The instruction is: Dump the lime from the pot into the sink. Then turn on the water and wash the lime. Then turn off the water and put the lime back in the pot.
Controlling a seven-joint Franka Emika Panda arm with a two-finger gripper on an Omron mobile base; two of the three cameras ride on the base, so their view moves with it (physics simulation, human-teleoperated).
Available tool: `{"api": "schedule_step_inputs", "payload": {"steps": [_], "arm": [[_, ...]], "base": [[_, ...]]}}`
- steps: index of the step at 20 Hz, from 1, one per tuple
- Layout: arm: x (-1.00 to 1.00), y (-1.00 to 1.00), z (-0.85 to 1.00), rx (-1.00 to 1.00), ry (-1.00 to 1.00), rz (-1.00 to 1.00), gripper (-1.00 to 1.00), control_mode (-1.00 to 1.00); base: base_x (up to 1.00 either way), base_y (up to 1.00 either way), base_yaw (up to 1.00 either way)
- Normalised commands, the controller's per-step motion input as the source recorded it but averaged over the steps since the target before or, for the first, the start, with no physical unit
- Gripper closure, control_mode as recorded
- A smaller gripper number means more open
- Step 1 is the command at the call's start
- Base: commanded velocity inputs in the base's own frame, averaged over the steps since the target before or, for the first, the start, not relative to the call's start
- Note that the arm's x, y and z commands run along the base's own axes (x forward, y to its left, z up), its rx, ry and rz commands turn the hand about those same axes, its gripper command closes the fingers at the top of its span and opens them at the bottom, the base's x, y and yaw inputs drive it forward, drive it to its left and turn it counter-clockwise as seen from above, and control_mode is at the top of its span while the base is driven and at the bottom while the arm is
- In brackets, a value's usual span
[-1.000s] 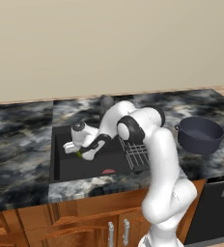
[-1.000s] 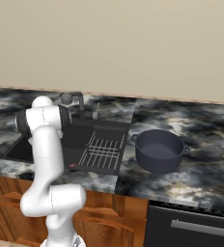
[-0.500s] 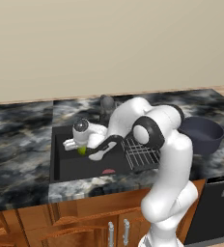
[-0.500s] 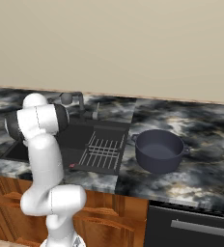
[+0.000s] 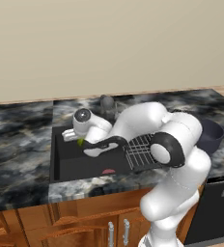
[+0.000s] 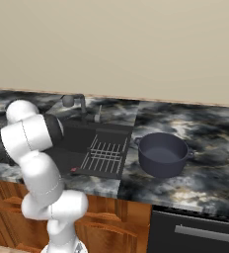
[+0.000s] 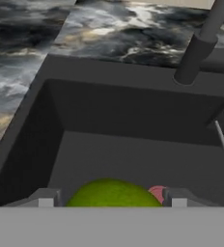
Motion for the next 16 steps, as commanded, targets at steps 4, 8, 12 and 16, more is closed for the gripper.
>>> {"api": "schedule_step_inputs", "payload": {"steps": [4,8,12,16], "arm": [[-0.59,0.00,0.78,0.02,0.00,0.00,1.00,-1.00],[-0.61,0.00,0.76,0.03,0.00,0.00,1.00,-1.00],[-0.64,0.00,0.70,0.02,0.01,0.00,1.00,-1.00],[-0.58,-0.04,0.61,0.00,0.02,0.00,1.00,-1.00]], "base": [[0.00,0.00,0.00],[0.00,0.00,0.00],[0.00,0.00,0.00],[0.00,0.00,0.00]]}}
